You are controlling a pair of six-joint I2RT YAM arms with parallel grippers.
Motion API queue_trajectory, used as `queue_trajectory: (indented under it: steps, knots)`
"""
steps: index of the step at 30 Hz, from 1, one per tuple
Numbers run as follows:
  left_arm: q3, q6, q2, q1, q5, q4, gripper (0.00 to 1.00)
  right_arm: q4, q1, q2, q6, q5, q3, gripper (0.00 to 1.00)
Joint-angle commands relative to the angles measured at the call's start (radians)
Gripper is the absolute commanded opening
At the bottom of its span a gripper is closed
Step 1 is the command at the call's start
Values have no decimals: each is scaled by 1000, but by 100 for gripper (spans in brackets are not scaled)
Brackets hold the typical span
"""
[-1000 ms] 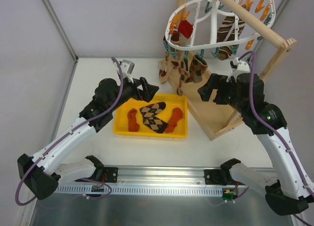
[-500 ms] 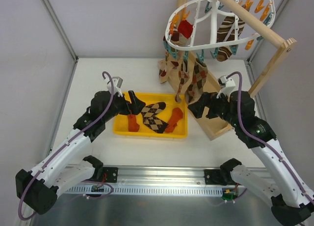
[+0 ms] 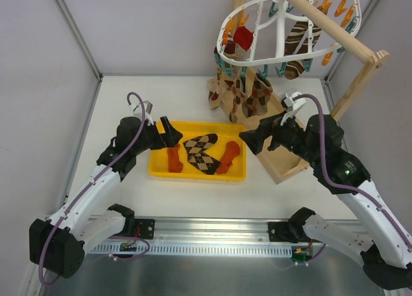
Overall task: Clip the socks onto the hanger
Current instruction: Reset both arms
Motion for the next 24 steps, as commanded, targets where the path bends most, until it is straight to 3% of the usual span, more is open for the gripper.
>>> queue_trajectory:
  steps: [1, 7, 12, 16, 24]
  knots:
    - [100, 35, 11, 15, 74, 45, 99, 41, 31, -5, -108, -8, 148, 97]
    - [173, 88, 21, 15, 92, 45, 99, -39, 36, 36, -154, 40, 296, 97]
    - [117, 105, -72, 15, 37, 3, 99, -130, 33, 17, -131, 53, 282, 97]
    - [52, 110, -204, 15, -10, -88, 99, -56, 34, -137, -105, 96, 102, 97]
    - [-54, 50, -391, 15, -73, -111, 99, 5, 33, -463, -10, 173, -212, 97]
